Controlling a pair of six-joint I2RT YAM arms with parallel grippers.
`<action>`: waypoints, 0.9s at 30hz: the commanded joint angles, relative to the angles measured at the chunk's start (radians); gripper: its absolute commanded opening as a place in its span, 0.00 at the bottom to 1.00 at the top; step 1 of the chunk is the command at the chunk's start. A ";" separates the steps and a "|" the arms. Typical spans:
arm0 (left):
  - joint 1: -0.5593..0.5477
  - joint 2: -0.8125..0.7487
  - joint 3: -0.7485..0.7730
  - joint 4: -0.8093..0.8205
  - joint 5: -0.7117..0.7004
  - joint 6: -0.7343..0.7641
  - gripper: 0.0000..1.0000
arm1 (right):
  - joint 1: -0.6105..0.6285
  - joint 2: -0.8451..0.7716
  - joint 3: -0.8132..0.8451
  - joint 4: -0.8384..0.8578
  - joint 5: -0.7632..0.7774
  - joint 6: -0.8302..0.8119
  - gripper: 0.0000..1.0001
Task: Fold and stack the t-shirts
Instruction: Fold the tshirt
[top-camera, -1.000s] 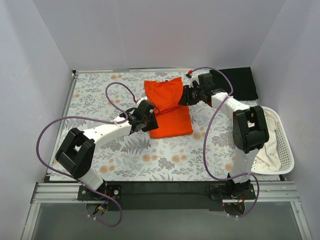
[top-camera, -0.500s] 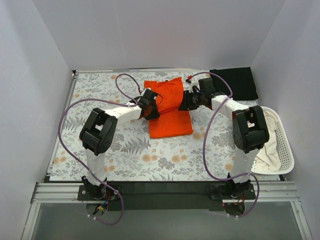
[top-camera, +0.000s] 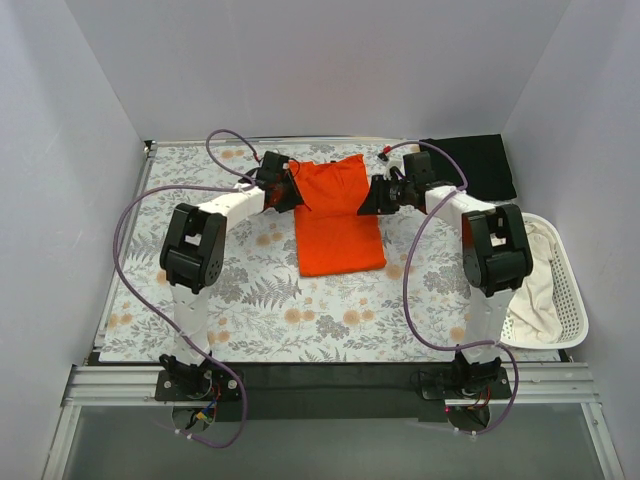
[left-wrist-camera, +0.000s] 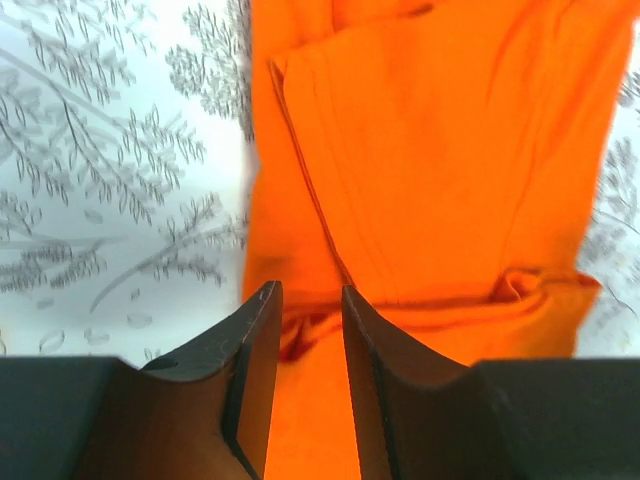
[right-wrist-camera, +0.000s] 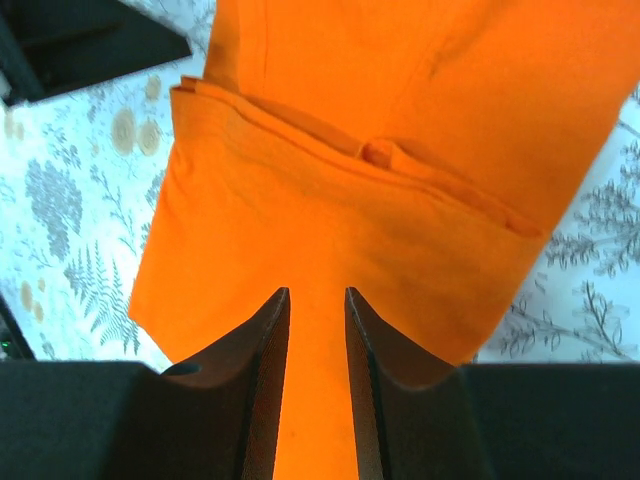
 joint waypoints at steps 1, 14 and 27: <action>-0.007 -0.145 -0.075 0.061 0.125 -0.037 0.31 | -0.006 0.038 0.073 0.068 -0.101 0.055 0.31; 0.023 -0.069 -0.260 0.388 0.219 -0.048 0.27 | -0.043 0.279 0.188 0.227 -0.194 0.186 0.29; 0.103 -0.036 -0.318 0.380 0.196 -0.051 0.26 | -0.113 0.321 0.152 0.297 -0.227 0.239 0.29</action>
